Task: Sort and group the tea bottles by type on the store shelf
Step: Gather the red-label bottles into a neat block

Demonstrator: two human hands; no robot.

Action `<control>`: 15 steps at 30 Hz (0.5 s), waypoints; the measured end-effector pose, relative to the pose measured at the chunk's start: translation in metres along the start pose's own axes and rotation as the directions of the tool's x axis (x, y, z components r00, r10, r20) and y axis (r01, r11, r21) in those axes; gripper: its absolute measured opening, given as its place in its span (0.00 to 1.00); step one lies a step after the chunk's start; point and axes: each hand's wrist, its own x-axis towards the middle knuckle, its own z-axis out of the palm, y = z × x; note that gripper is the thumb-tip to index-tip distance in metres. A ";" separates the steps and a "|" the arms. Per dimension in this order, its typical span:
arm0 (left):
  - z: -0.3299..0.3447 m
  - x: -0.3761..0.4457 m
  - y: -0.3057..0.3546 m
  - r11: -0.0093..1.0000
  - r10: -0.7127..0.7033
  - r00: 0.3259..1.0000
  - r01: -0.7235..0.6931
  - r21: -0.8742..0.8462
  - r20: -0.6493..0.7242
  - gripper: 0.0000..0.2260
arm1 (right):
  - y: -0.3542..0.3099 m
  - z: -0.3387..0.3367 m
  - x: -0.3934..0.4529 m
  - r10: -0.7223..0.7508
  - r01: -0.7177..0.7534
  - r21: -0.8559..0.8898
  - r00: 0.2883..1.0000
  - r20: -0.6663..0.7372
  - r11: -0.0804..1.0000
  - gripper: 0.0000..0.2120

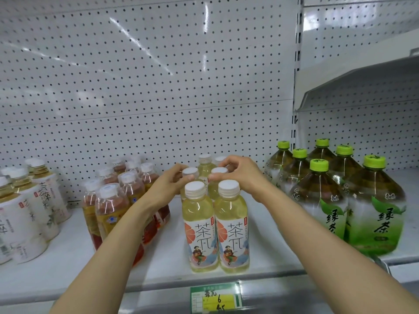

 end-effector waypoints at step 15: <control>0.004 -0.012 0.000 0.985 0.086 0.993 -0.073 -0.154 0.084 0.17 | 0.003 -0.018 -0.015 -0.008 -0.017 0.176 0.991 0.136 0.984 0.11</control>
